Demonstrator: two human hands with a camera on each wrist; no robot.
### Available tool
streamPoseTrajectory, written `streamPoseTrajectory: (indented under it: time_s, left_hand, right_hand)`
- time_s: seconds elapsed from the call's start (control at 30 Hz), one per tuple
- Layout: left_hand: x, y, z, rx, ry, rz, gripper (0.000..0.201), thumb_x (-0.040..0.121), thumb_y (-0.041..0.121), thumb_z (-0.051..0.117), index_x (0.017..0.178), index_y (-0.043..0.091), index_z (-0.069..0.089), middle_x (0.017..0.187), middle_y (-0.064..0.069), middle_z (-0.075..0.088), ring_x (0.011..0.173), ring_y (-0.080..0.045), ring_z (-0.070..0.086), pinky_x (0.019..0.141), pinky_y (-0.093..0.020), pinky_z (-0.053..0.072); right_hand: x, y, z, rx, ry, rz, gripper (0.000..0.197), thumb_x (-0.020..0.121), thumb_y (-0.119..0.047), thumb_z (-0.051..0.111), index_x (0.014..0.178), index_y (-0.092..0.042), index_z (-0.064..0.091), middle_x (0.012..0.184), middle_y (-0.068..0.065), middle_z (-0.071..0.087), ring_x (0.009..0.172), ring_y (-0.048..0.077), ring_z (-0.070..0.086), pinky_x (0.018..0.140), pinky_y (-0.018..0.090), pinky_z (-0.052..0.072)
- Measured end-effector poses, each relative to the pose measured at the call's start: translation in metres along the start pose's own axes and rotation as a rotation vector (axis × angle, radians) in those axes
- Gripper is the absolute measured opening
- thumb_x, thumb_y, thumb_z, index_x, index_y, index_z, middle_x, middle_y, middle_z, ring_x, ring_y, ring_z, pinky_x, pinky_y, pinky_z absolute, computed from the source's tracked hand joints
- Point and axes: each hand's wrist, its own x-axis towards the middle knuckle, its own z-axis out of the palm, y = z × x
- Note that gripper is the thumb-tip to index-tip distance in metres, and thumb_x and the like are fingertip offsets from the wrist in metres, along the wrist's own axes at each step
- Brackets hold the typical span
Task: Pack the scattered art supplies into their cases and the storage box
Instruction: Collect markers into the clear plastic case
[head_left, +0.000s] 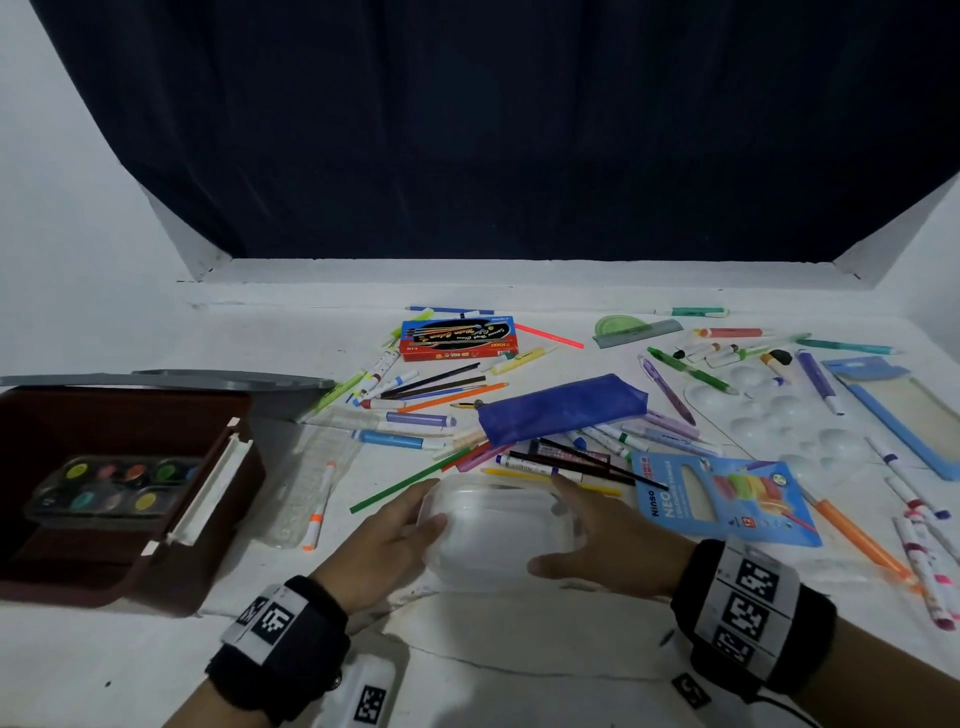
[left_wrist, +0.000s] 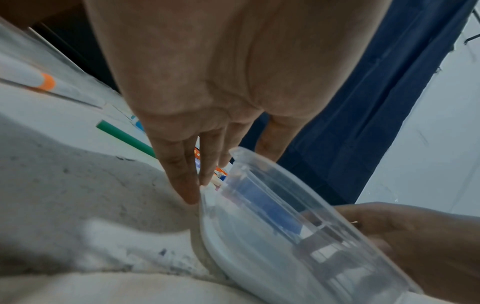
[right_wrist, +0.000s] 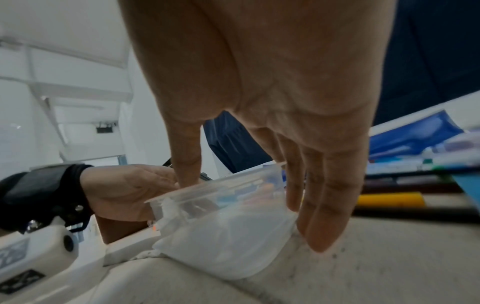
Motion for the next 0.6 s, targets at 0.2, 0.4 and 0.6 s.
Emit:
streamPoseTrajectory:
  time_s: [0.2, 0.4, 0.6]
  left_hand:
    - [0.011, -0.019, -0.022, 0.169, 0.048, 0.022, 0.031, 0.098, 0.029, 0.057, 0.129, 0.031, 0.058, 0.126, 0.014, 0.064, 0.117, -0.001, 0.058, 0.103, -0.03, 0.047]
    - [0.057, 0.0, -0.061, 0.424, 0.461, 0.091, 0.028, 0.097, 0.018, 0.057, 0.125, 0.022, 0.062, 0.123, 0.006, 0.06, 0.109, -0.01, 0.057, 0.092, -0.026, 0.046]
    - [0.151, 0.013, -0.107, 0.827, 0.427, -0.191, 0.042, 0.096, 0.015, 0.046, 0.137, 0.009, 0.048, 0.132, -0.021, 0.054, 0.121, -0.037, 0.05, 0.102, -0.041, 0.041]
  right_hand:
    - [0.012, -0.012, -0.022, -0.199, 0.219, -0.197, 0.048, 0.09, -0.057, 0.055, 0.131, -0.033, 0.05, 0.121, -0.012, 0.056, 0.105, 0.004, 0.054, 0.094, 0.031, 0.048]
    - [0.072, -0.033, -0.053, -0.286, 0.177, -0.456, 0.024, 0.095, -0.024, 0.058, 0.117, -0.023, 0.066, 0.114, -0.01, 0.066, 0.1, 0.004, 0.058, 0.089, 0.021, 0.047]
    - [0.129, -0.038, -0.058, -0.528, 0.017, -0.553, 0.025, 0.096, -0.018, 0.054, 0.117, -0.018, 0.067, 0.118, -0.002, 0.064, 0.107, 0.014, 0.057, 0.093, 0.03, 0.046]
